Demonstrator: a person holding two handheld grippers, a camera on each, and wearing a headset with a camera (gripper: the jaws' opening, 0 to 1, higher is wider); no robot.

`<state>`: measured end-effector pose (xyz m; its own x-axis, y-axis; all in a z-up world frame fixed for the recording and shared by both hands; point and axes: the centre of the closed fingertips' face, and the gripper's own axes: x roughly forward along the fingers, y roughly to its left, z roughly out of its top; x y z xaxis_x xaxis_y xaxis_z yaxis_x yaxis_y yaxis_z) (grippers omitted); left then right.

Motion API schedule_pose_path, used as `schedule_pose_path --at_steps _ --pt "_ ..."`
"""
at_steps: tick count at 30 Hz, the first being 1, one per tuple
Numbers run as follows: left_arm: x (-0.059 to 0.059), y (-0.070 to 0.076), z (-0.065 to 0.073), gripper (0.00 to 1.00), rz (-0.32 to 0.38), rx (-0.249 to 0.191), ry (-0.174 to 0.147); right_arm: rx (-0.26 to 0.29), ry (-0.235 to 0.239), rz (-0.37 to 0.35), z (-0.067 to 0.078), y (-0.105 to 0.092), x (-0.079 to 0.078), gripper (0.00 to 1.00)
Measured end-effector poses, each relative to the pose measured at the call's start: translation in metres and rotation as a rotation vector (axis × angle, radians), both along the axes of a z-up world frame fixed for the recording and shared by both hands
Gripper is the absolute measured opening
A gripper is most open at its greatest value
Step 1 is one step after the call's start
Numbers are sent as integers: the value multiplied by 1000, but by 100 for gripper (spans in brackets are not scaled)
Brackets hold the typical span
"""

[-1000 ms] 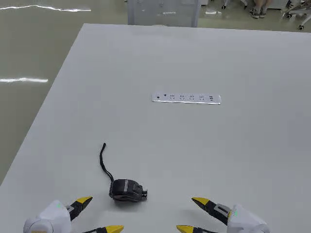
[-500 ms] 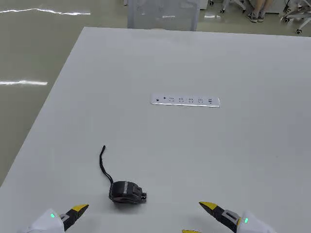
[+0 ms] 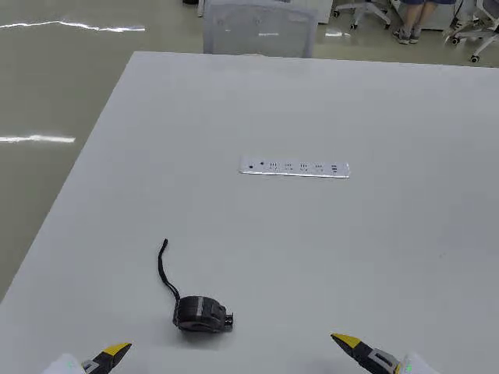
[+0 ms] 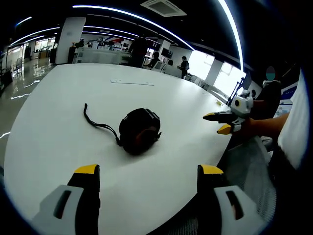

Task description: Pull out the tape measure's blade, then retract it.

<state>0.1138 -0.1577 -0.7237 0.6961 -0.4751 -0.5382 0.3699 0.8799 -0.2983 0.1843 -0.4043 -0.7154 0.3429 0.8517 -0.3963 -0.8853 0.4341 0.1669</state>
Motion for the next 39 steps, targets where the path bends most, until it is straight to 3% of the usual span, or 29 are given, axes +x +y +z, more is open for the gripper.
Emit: schedule_pose_path --at_steps 23,39 --pt "-20 13 7 82 -2 22 -8 -3 12 -32 5 -20 -16 64" --pt "-35 24 10 84 37 18 -4 8 16 -67 11 -32 -25 69"
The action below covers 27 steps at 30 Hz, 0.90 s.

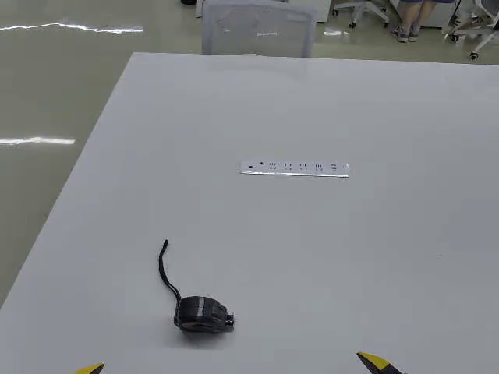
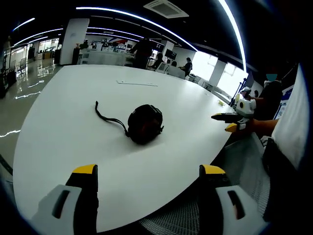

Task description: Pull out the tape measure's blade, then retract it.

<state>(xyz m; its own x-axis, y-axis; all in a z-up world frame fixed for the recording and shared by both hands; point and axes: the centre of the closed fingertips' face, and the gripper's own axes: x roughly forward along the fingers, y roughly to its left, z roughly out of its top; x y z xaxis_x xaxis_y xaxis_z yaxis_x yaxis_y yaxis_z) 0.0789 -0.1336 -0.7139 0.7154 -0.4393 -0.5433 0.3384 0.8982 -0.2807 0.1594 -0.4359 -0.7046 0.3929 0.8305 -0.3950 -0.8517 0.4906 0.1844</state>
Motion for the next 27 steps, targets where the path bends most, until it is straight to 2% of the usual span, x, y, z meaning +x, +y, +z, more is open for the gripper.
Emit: schedule_pose_path --at_steps 27 --pt "1 1 0 83 5 -8 0 -1 -2 3 -1 -2 -1 69"
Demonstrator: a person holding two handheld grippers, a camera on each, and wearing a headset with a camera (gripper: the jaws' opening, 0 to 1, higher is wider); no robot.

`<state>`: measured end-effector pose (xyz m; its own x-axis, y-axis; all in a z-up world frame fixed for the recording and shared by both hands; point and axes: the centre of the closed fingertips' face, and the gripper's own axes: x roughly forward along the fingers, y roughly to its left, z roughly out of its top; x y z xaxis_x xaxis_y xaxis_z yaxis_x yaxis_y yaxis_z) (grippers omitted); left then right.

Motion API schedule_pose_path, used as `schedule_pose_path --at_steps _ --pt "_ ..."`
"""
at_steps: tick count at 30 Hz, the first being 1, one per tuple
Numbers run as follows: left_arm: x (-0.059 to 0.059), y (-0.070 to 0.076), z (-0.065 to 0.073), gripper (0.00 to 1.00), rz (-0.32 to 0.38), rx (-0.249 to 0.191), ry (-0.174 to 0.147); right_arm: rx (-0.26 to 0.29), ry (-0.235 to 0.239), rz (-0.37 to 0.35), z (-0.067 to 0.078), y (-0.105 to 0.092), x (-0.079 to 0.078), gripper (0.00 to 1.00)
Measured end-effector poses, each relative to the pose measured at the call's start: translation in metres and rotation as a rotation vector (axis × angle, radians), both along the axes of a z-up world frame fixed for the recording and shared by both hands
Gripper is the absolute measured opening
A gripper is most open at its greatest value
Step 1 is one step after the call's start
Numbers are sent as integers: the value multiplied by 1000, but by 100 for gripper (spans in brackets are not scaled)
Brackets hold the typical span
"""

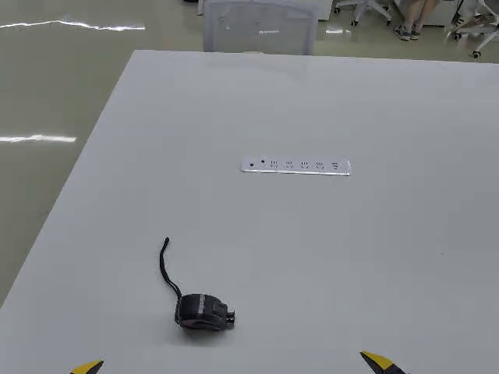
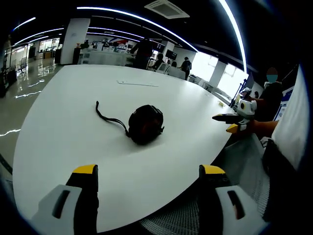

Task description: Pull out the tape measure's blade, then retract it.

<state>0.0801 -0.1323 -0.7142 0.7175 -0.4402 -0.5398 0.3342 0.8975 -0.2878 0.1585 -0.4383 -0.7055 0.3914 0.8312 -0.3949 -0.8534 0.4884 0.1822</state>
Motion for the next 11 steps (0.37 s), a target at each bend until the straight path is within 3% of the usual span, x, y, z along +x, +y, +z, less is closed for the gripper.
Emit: schedule_pose_path --at_steps 11 --pt "-1 0 2 83 1 2 1 7 2 -2 1 1 -1 69"
